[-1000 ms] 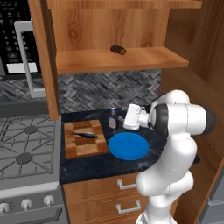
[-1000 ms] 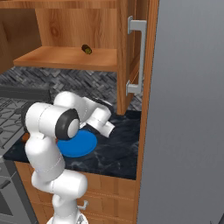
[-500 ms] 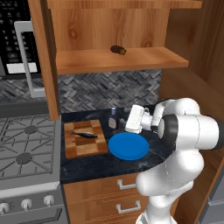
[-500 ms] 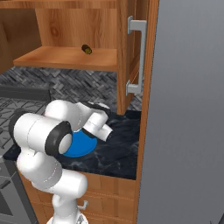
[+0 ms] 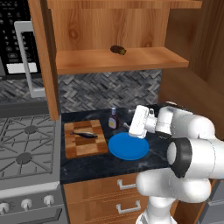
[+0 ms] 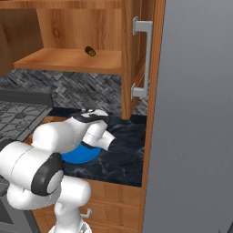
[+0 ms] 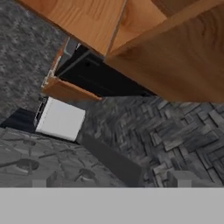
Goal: Pick the fish from the plate and place it on the cutting board. Then pick the condiment bottle from the cabinet and place it next to the cutting board.
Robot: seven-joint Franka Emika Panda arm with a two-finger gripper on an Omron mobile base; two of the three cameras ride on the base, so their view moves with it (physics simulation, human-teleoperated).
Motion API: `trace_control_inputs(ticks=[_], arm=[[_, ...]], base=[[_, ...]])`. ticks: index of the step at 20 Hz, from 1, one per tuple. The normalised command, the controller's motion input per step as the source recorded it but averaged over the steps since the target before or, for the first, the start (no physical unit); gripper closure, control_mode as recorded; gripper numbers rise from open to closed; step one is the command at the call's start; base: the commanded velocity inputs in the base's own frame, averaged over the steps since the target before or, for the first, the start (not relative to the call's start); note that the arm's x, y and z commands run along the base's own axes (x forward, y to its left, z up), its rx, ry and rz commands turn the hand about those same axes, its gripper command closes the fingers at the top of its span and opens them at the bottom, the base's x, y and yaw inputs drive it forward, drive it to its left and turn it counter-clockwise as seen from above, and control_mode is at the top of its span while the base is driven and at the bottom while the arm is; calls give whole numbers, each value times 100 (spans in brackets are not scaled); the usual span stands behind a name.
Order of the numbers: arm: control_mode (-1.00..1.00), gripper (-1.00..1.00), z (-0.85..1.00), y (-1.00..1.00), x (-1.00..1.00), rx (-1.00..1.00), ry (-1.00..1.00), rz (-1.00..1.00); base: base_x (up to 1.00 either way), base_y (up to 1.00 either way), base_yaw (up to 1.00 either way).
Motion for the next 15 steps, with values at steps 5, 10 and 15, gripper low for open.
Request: trace_control_inputs(ticks=[5, 10, 15], arm=[[-100, -100, 23, -1, -49, -23, -10, -5], [-100, -100, 27, 0, -58, -31, -12, -5], [-100, -100, 24, 3, -61, -30, -18, -4]], base=[[0, 0, 0], [0, 0, 0], [0, 0, 0]])
